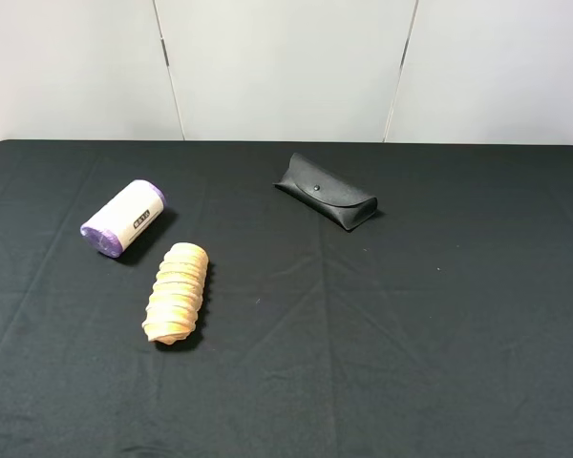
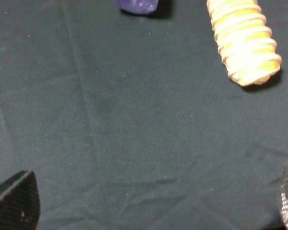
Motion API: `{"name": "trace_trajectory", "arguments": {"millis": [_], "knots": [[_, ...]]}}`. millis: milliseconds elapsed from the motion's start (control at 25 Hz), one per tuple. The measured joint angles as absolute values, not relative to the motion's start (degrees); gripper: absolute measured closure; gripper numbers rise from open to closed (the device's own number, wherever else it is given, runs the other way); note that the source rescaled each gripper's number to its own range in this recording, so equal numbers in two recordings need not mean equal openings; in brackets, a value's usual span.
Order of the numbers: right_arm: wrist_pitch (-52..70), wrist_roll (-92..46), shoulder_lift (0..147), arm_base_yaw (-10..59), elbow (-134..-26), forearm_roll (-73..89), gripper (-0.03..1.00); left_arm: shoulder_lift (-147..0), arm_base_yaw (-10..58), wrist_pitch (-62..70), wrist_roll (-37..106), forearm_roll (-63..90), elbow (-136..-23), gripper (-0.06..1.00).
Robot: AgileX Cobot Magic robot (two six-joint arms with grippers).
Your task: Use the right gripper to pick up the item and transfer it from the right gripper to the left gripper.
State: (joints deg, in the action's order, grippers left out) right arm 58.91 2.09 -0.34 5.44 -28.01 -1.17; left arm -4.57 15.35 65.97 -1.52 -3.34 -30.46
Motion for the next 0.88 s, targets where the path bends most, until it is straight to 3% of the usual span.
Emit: {"name": "trace_trajectory", "arguments": {"millis": [880], "knots": [[58.9,2.1,-0.3,5.4,-28.0,-1.2,-0.03,0.2,15.4,65.9,-1.0,-3.2,-30.3,-0.02]]}}
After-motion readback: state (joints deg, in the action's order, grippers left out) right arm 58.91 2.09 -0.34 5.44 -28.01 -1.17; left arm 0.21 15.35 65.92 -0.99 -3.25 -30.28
